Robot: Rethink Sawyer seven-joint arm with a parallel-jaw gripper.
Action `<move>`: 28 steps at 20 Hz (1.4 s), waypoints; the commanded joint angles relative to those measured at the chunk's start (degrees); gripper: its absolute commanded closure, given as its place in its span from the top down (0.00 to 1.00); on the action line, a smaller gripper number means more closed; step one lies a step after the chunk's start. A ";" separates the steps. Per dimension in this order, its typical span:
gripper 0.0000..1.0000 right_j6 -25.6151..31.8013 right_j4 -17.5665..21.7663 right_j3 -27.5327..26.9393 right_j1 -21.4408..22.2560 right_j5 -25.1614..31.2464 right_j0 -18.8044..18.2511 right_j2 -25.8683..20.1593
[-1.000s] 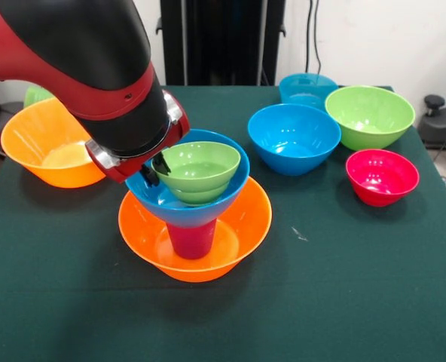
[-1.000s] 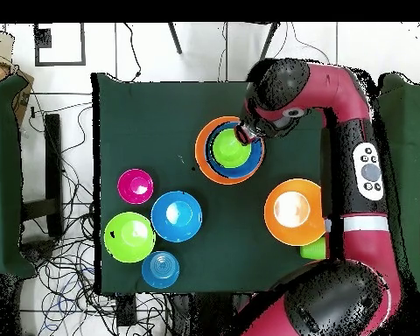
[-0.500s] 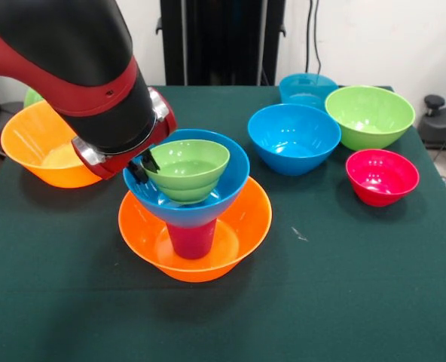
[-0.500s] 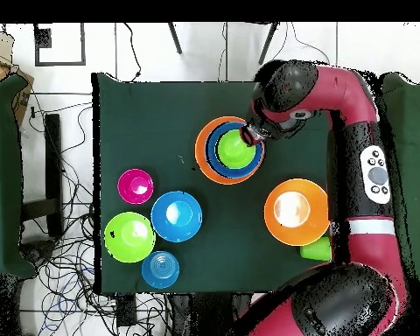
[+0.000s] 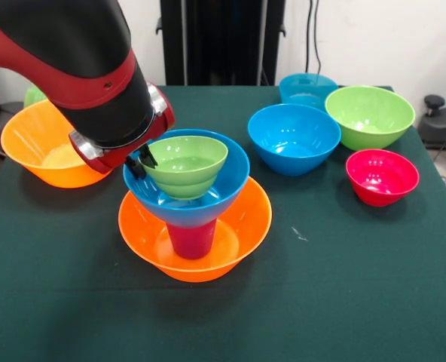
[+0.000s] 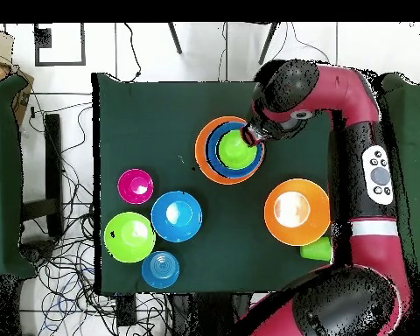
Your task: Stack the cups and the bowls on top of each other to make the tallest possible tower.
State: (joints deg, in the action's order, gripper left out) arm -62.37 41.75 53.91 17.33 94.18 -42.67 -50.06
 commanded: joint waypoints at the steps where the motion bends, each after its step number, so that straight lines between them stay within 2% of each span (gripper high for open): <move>1: 0.00 15.74 4.67 4.16 2.27 -3.30 0.26 4.66; 12: 0.00 15.88 4.88 3.02 1.79 -1.16 0.93 4.87; 28: 0.00 14.19 4.62 4.37 1.68 -4.60 0.57 5.11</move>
State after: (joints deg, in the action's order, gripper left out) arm -62.37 41.75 55.35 19.29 94.18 -42.68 -49.29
